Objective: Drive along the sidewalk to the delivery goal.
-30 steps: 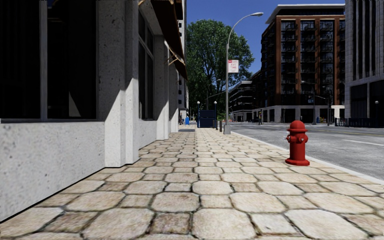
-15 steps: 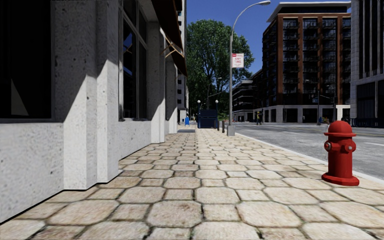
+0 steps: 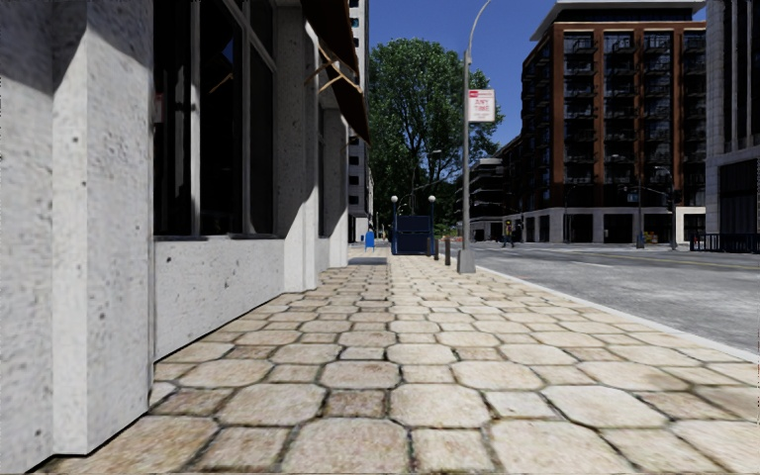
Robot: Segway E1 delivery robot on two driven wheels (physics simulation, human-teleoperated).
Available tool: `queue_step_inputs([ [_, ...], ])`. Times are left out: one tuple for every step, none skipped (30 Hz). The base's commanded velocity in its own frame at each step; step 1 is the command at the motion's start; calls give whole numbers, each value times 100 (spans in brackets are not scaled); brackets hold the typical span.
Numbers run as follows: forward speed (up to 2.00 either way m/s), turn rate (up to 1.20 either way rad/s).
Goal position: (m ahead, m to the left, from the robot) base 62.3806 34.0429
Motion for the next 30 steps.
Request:
queue_step_inputs([
  [200, 0],
  [200, 0],
  [200, 0],
  [200, 0],
  [200, 0],
  [200, 0],
  [200, 0],
  [200, 0],
  [200, 0],
  [200, 0],
  [200, 0],
  [200, 0],
  [200, 0],
  [200, 0],
  [200, 0],
  [200, 0],
  [200, 0],
  [200, 0],
  [200, 0],
  [200, 0],
  [200, 0],
  [200, 0],
  [200, 0],
  [200, 0],
  [200, 0],
  [200, 0],
  [200, 0],
  [200, 0],
  [200, 0],
  [200, 0],
])
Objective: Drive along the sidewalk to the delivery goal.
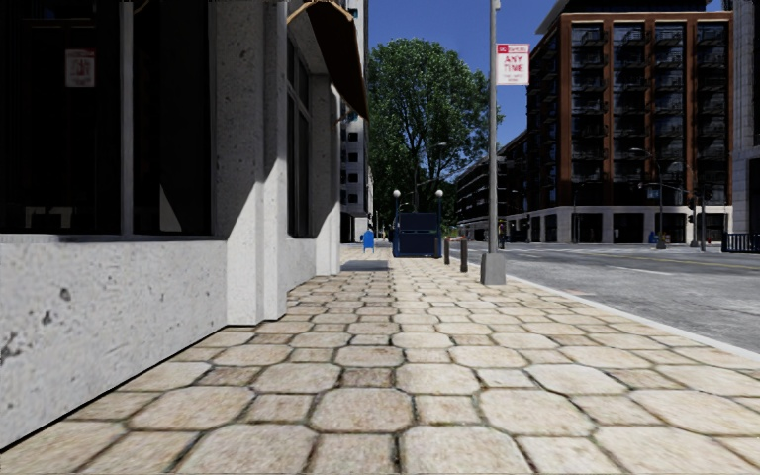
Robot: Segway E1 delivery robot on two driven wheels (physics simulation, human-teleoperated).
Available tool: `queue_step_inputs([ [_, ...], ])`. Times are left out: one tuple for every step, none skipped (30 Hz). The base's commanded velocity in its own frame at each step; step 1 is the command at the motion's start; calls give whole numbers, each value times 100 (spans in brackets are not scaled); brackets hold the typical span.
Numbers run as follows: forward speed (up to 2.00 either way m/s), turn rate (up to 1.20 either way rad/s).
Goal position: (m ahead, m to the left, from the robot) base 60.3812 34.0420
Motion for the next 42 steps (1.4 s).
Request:
queue_step_inputs([
  [200, 0],
  [200, 0],
  [200, 0],
  [200, 0],
  [200, 0],
  [200, 0],
  [200, 0],
  [200, 0],
  [200, 0],
  [200, 0],
  [200, 0],
  [200, 0],
  [200, 0],
  [200, 0],
  [200, 0],
  [200, 0],
  [200, 0],
  [200, 0],
  [200, 0],
  [200, 0],
  [200, 0],
  [200, 0],
  [200, 0],
  [200, 0],
  [200, 0],
  [200, 0],
  [200, 0],
  [200, 0],
  [200, 0],
  [200, 0],
  [200, 0],
  [200, 0],
  [200, 0],
  [200, 0],
  [200, 0],
  [200, 0],
  [200, 0],
  [200, 0],
  [200, 0],
  [200, 0],
  [200, 0],
  [200, 0],
])
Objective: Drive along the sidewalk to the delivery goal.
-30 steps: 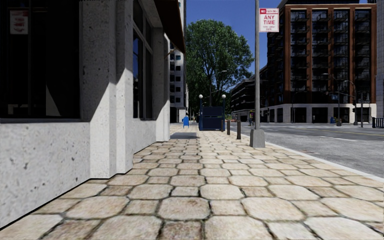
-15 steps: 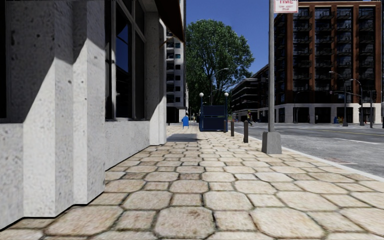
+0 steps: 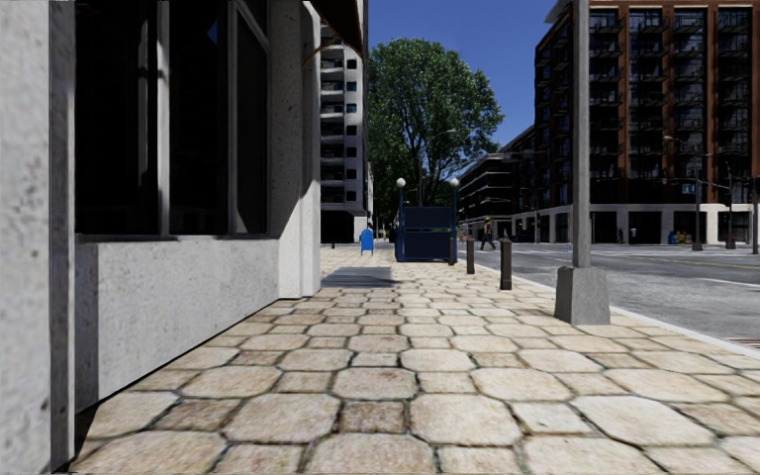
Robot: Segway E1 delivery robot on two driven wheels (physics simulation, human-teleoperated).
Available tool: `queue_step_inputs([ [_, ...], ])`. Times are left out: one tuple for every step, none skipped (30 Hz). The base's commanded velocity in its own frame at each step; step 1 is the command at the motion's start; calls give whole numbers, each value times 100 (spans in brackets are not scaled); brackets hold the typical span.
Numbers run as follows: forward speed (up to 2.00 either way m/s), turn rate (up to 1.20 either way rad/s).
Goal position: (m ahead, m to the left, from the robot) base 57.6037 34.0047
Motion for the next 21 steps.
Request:
queue_step_inputs([
  [200, 0],
  [200, 0],
  [200, 0],
  [200, 0],
  [200, 0],
  [200, 0],
  [200, 0],
  [200, 0],
  [200, 0],
  [200, 0],
  [200, 0],
  [200, 0],
  [200, 0],
  [200, 0],
  [200, 0],
  [200, 0],
  [200, 0],
  [200, 0],
  [200, 0],
  [200, 0],
  [200, 0],
])
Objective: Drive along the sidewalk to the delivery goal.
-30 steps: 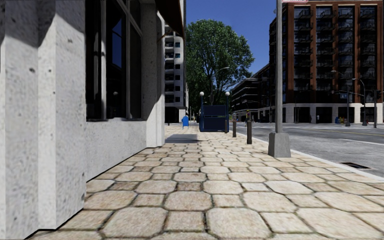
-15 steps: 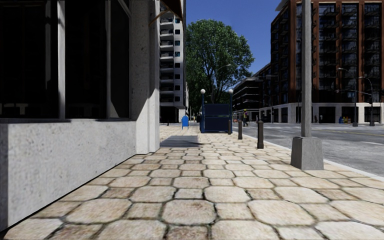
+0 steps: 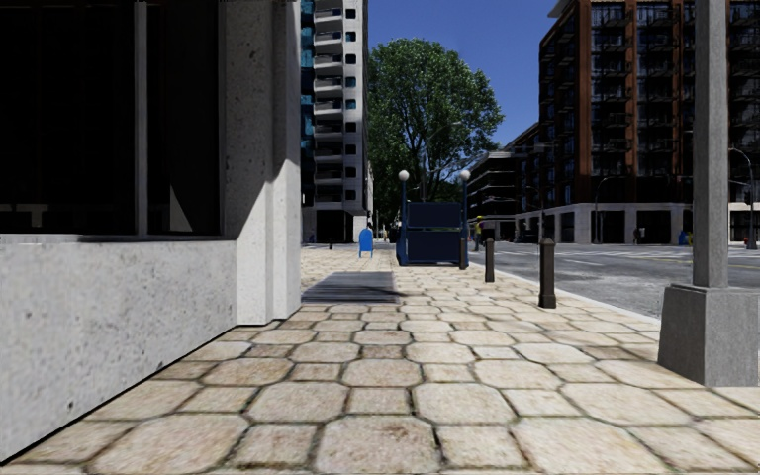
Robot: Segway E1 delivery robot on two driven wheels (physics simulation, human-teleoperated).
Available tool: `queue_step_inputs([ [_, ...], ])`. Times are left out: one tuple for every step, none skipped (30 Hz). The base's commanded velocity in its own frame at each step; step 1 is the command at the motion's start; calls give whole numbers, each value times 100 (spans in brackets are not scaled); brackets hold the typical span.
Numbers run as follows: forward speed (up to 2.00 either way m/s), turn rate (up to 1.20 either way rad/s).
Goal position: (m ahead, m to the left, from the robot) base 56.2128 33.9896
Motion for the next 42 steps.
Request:
queue_step_inputs([
  [200, 0],
  [200, 0],
  [200, 0],
  [200, 0],
  [200, 0],
  [200, 0],
  [200, 0],
  [200, 0],
  [200, 0],
  [200, 0],
  [200, 0],
  [200, 0],
  [200, 0],
  [200, 0],
  [200, 0],
  [200, 0],
  [200, 0],
  [200, 0],
  [200, 0],
  [200, 0],
  [200, 0],
  [200, 0],
  [200, 0],
  [200, 0],
  [200, 0],
  [200, 0],
  [200, 0],
  [200, 0],
  [200, 0],
  [200, 0],
  [200, 0],
  [200, 0],
  [200, 1],
  [200, 13],
  [200, 20],
  [200, 25],
  [200, 25],
  [200, 27],
  [200, 27],
  [200, 27],
  [200, 27],
  [200, 27],
])
